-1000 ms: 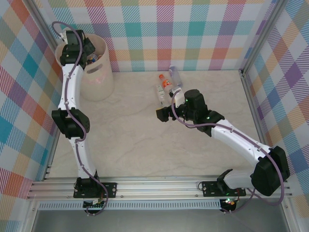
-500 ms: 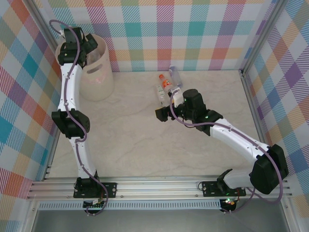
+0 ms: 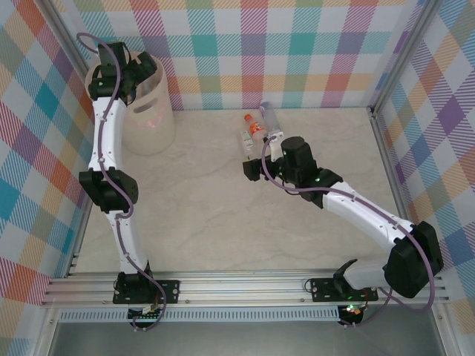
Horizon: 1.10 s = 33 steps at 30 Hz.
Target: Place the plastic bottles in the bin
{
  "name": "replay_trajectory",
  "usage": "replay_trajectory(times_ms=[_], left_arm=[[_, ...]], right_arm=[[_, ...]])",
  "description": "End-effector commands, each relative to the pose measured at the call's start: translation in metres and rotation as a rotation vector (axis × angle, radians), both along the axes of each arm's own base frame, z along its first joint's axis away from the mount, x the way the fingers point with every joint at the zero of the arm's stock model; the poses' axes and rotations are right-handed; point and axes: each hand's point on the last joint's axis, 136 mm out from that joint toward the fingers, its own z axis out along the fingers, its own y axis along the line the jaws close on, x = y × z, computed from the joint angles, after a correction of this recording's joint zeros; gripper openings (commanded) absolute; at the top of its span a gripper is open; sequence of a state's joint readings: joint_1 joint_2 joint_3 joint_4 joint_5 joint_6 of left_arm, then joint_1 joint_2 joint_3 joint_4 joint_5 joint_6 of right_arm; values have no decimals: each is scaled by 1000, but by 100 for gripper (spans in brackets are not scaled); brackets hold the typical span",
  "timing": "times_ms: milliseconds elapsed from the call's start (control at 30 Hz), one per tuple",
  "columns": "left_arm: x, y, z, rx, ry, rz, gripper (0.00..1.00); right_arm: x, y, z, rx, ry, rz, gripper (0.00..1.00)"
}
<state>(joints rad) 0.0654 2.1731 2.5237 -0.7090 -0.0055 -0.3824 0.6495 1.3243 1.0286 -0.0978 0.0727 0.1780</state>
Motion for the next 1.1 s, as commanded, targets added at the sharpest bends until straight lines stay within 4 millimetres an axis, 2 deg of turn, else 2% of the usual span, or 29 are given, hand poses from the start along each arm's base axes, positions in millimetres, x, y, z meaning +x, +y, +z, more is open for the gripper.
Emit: replay_trajectory(times_ms=[0, 167, 233, 400, 600, 700, 1067], left_arm=[[-22, -28, 45, -76, -76, -92, 100], [-33, -63, 49, -90, -77, -157, 100], [-39, -84, 51, -89, -86, -202, 100], [-57, -134, 38, -45, -74, -268, 100], [-79, -178, 0, 23, -22, -264, 100], [-87, -197, -27, 35, 30, -263, 100], [-103, -275, -151, -22, 298, -381, 100]], right_arm=[[9, -13, 0, 8, -5, -108, 100], [17, -27, -13, -9, 21, -202, 100], [19, -31, -20, -9, 35, -228, 100], [21, -41, -38, -11, 75, -301, 100], [22, -45, -54, -4, 122, -342, 100], [24, -49, -55, 20, 130, -378, 100], [21, -61, -51, 76, 125, -437, 100]])
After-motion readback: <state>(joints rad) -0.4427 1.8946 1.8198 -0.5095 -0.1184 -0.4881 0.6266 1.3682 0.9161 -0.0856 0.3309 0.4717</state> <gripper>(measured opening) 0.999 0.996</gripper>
